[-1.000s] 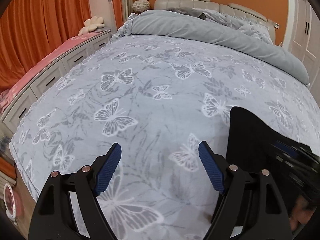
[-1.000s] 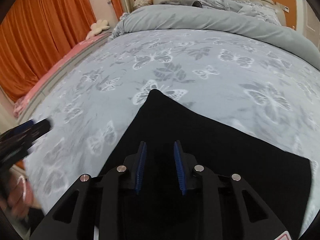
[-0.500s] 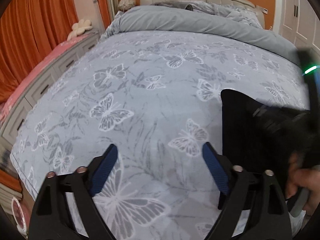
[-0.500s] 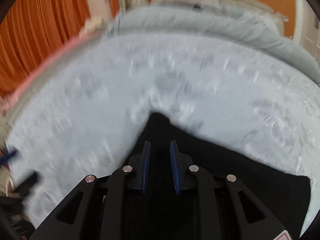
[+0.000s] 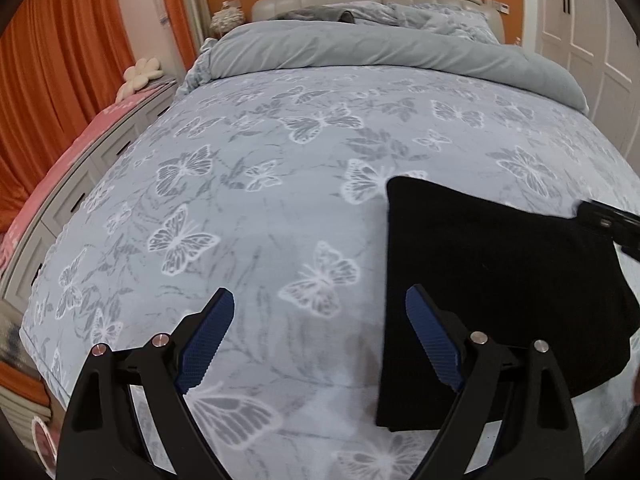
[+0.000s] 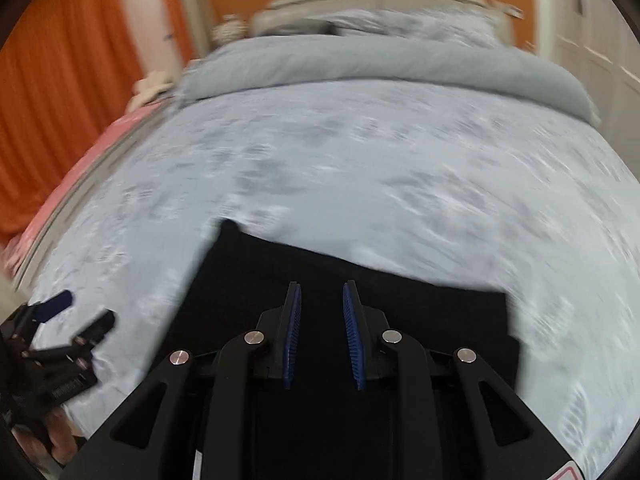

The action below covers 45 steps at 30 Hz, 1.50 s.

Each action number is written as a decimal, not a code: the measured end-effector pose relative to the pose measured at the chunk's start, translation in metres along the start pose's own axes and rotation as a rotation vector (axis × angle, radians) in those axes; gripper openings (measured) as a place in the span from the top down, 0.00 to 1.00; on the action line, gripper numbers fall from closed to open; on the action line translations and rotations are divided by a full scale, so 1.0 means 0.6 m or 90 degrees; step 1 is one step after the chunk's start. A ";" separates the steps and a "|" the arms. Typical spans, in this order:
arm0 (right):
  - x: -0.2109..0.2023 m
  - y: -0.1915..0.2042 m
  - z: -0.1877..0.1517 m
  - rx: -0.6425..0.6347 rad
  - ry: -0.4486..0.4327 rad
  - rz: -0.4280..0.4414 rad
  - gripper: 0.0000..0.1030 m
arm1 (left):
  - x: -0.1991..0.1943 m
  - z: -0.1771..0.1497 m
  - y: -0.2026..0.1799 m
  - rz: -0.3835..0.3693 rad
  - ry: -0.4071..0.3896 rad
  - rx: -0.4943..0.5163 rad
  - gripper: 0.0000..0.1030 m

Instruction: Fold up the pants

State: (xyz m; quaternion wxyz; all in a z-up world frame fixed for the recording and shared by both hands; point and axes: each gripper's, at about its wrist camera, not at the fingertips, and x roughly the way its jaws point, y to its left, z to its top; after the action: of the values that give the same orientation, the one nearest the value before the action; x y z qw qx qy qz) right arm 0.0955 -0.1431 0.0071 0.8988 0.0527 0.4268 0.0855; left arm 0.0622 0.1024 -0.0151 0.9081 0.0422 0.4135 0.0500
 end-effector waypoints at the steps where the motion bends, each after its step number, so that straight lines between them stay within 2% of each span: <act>1: -0.005 -0.020 -0.004 0.015 0.005 0.002 0.79 | 0.000 -0.003 -0.008 0.002 0.001 0.007 0.17; 9: -0.050 -0.099 -0.056 0.029 0.015 -0.026 0.77 | -0.004 -0.019 -0.057 0.007 0.002 0.045 0.17; 10: -0.053 -0.102 -0.061 0.030 0.016 -0.027 0.75 | -0.005 -0.022 -0.065 0.010 0.001 0.053 0.17; 12: -0.063 -0.117 -0.078 0.035 0.020 -0.031 0.59 | -0.003 -0.025 -0.076 0.012 0.004 0.063 0.17; 13: -0.067 -0.121 -0.084 0.038 0.021 -0.035 0.57 | -0.001 -0.027 -0.082 0.012 0.006 0.068 0.17; 21: -0.082 -0.170 -0.130 0.063 0.039 -0.049 0.57 | 0.003 -0.035 -0.118 0.017 0.012 0.097 0.14; 25: -0.091 -0.187 -0.138 0.091 0.044 -0.017 0.57 | 0.004 -0.043 -0.126 0.019 0.020 0.109 0.13; 32: -0.086 -0.211 -0.158 0.154 0.083 0.081 0.57 | 0.025 -0.072 -0.096 -0.041 0.081 0.095 0.11; 36: -0.061 -0.205 -0.163 0.172 0.111 0.121 0.57 | 0.029 -0.081 -0.083 -0.076 0.090 0.080 0.11; 37: -0.057 -0.200 -0.163 0.171 0.115 0.130 0.57 | 0.029 -0.082 -0.082 -0.085 0.091 0.078 0.14; 38: -0.050 -0.189 -0.162 0.164 0.121 0.135 0.53 | 0.029 -0.082 -0.081 -0.095 0.094 0.077 0.16; 39: -0.047 -0.182 -0.162 0.158 0.121 0.129 0.45 | 0.031 -0.082 -0.079 -0.108 0.098 0.074 0.19; 41: -0.037 -0.168 -0.160 0.144 0.119 0.115 0.43 | 0.033 -0.082 -0.077 -0.117 0.103 0.068 0.20; 42: -0.030 -0.163 -0.161 0.139 0.119 0.103 0.49 | 0.033 -0.082 -0.076 -0.119 0.104 0.066 0.20; 43: -0.024 -0.158 -0.160 0.129 0.118 0.090 0.61 | 0.032 -0.082 -0.076 -0.119 0.104 0.067 0.20; 45: -0.027 -0.154 -0.157 0.120 0.115 0.090 0.77 | 0.028 -0.083 -0.076 -0.111 0.099 0.072 0.20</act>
State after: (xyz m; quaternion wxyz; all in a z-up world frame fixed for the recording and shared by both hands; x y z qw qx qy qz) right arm 0.0224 -0.2351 -0.0557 0.8396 0.1591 0.5070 0.1125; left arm 0.0382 0.0610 -0.0653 0.8705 0.0533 0.4869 -0.0490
